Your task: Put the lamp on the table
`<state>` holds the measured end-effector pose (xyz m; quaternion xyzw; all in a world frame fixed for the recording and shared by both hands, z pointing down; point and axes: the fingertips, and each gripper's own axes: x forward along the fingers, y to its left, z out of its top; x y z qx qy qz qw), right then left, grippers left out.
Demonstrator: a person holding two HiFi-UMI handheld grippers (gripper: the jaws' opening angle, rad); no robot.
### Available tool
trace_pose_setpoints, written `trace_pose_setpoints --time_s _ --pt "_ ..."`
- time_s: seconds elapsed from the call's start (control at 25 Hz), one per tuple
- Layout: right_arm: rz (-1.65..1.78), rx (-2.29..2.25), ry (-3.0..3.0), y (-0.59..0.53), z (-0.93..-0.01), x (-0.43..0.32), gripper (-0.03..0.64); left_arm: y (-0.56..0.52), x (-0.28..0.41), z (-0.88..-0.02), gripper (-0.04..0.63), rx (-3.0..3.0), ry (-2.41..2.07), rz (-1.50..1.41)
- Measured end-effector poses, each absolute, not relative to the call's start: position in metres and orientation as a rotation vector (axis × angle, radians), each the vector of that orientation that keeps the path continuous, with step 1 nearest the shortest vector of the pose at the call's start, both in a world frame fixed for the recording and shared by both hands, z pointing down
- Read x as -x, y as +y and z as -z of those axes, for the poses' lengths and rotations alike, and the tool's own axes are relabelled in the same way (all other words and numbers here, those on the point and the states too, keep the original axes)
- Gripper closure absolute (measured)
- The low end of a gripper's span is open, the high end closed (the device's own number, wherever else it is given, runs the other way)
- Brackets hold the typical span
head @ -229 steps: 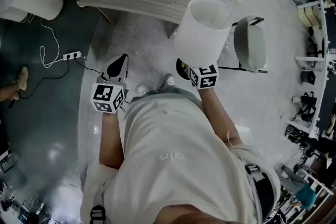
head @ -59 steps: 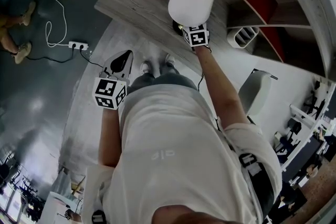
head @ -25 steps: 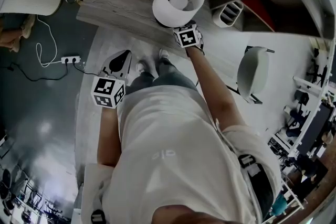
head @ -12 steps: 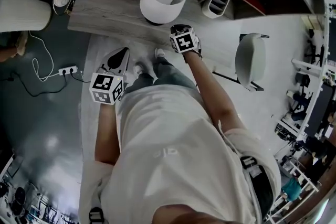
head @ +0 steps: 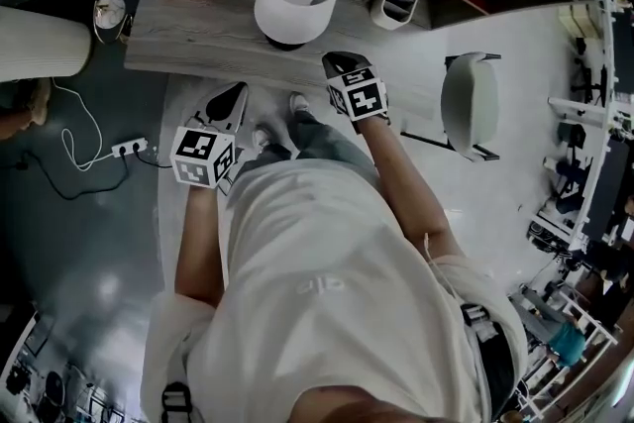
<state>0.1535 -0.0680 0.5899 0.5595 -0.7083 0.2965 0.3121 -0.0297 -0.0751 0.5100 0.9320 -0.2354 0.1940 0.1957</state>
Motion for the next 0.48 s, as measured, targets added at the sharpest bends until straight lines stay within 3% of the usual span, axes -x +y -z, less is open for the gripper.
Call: trace_pose_setpoints --time_s 0.48 --pt "-0.604 -1.629 -2.144 -0.057 -0.481 -0.145 0.575 -0.085 0.013 -0.484 0.581 -2.692 -0.604 -0.489"
